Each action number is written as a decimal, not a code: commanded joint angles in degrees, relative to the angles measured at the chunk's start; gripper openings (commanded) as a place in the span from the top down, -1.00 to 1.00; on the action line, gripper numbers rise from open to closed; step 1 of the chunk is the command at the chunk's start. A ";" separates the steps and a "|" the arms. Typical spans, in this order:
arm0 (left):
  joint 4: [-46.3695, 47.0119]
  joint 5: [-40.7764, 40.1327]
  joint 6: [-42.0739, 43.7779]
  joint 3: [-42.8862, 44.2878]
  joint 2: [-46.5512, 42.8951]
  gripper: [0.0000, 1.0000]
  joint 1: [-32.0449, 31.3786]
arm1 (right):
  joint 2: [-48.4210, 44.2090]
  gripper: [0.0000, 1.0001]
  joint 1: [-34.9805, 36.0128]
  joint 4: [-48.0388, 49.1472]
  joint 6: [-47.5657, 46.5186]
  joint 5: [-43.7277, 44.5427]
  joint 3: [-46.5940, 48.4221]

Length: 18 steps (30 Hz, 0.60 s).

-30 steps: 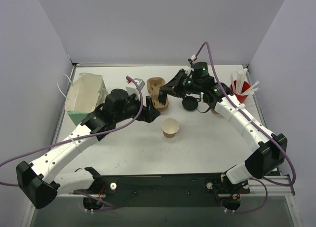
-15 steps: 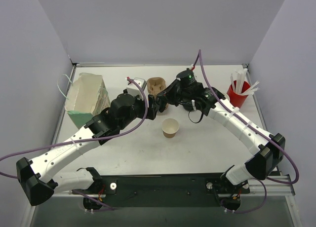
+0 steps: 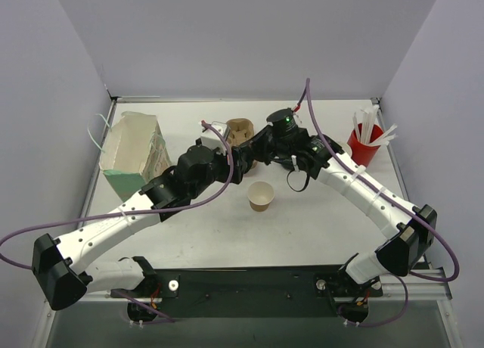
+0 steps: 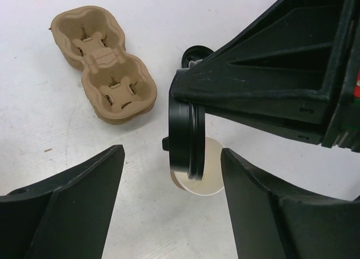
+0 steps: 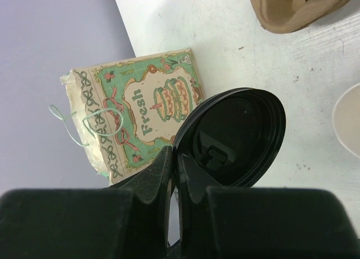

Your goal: Pack the takeout coffee

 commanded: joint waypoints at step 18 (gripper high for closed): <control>7.60 -5.95 -0.43 -3.12 -0.47 -0.09 -0.67 | -0.46 0.99 4.19 1.66 4.38 3.32 2.07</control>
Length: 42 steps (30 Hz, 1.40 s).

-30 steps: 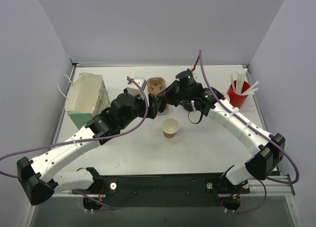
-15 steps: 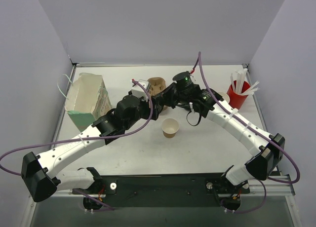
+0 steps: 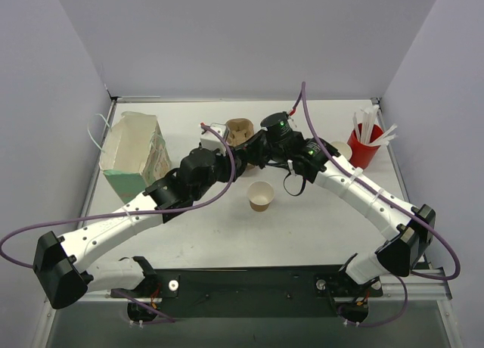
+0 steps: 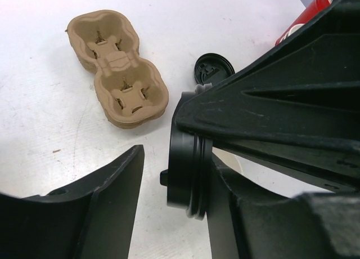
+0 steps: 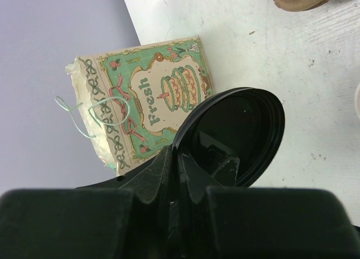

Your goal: Pack the takeout coffee

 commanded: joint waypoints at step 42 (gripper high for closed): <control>-31.41 -3.55 -23.83 -9.72 0.17 -0.53 8.73 | -14.97 0.05 -0.04 -3.70 -31.51 6.65 -17.94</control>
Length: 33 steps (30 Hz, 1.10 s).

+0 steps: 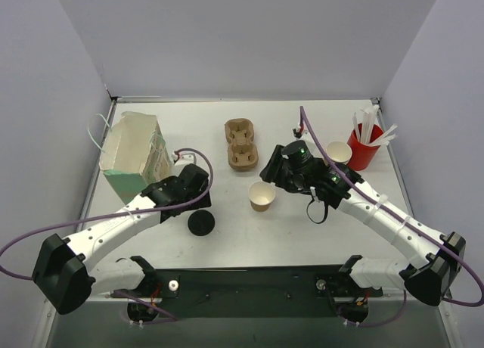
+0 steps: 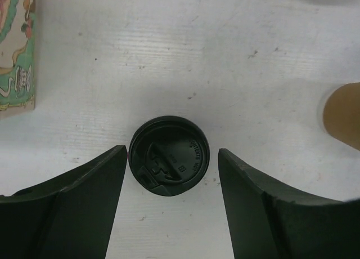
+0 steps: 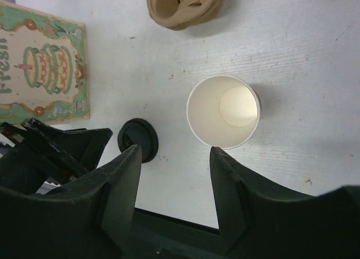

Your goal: Pack the takeout coffee

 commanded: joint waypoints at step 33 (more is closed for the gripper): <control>4.83 5.86 -3.07 -5.88 13.87 -0.82 -2.78 | -2.28 -0.03 0.66 0.89 -4.13 -0.13 -3.47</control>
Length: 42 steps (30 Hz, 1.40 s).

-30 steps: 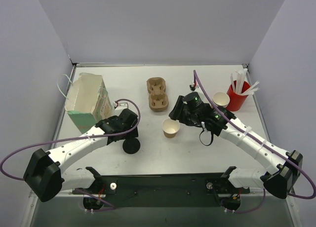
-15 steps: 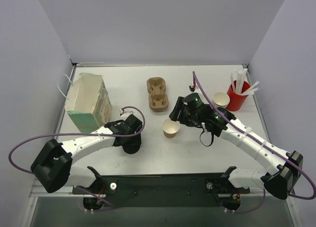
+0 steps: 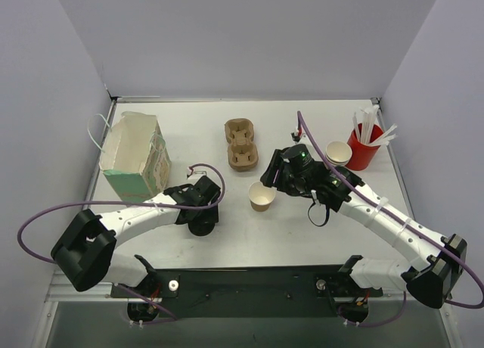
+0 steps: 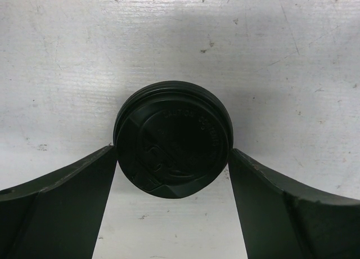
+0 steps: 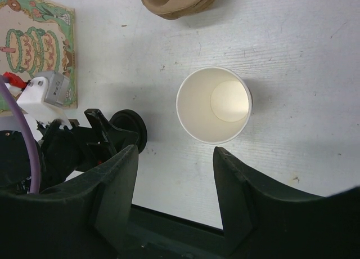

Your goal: Pack the takeout coffee

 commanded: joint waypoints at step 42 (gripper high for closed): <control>0.89 -0.53 2.14 2.72 2.34 -0.94 -2.16 | -2.73 -0.12 0.40 0.79 -2.37 1.27 -1.57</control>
